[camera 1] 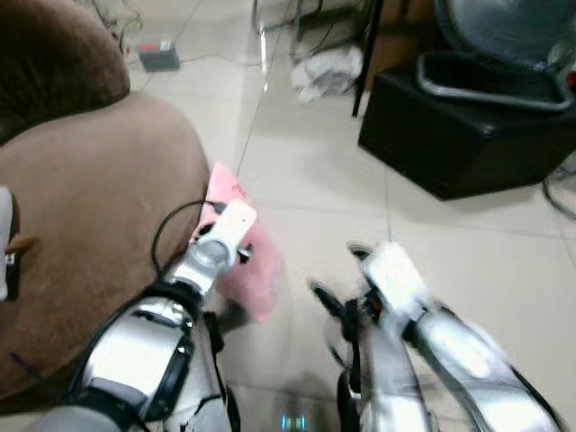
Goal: Move the pillow to the sofa from floor
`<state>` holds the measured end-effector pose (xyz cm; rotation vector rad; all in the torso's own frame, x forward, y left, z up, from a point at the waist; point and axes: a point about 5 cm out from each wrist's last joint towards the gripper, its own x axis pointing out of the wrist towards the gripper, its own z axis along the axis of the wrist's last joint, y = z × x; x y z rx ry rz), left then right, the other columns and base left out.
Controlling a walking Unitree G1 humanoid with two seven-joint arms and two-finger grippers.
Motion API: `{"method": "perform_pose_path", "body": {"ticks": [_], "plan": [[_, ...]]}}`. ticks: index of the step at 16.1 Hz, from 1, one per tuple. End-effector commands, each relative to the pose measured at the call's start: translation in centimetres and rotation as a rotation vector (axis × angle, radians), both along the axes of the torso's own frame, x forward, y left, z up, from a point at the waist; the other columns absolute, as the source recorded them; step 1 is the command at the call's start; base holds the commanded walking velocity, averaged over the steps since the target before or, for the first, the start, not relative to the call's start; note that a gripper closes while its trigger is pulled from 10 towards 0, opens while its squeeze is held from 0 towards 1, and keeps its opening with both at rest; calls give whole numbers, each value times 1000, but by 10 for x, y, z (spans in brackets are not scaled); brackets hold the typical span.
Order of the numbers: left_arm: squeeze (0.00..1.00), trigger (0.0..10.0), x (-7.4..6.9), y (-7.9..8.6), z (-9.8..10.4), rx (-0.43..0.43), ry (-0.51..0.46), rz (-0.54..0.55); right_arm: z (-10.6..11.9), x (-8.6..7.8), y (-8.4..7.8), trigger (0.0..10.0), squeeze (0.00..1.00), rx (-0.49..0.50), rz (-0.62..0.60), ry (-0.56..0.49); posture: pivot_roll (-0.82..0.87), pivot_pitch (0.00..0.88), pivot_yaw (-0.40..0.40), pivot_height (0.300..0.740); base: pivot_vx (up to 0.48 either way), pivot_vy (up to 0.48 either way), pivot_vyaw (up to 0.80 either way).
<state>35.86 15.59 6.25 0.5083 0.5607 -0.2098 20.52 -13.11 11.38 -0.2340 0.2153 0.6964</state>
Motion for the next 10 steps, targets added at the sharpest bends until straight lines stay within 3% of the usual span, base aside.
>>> {"method": "perform_pose_path", "body": {"ticks": [1,2,4,6,7,9,10], "plan": [[0,10000,-5,5,-8,-2,30,23,1,-7,-13,10000,0,13,-11,0,-127,244,29,515,0,0,0],[0,10000,-6,9,-8,1,22,37,-7,-21,-39,10000,0,6,-43,27,-118,266,26,515,0,0,0],[0,10000,-4,19,-4,-7,-26,104,-4,-34,-60,10000,0,18,-72,51,-106,303,20,515,0,0,0],[0,10000,-2,28,1,-107,-59,193,0,-36,-51,10000,0,24,-32,62,-133,341,21,515,0,0,0],[0,10000,-2,25,0,-147,-52,187,2,-35,-49,10000,0,47,-18,55,-133,355,22,515,0,0,0],[0,10000,-6,20,-6,-211,-25,159,8,-28,-47,10000,0,80,-20,-53,-142,368,20,515,0,0,0],[0,10000,-9,20,-10,-199,-16,152,6,-24,-48,10000,0,89,-18,-86,-142,366,16,515,0,0,0]]}}
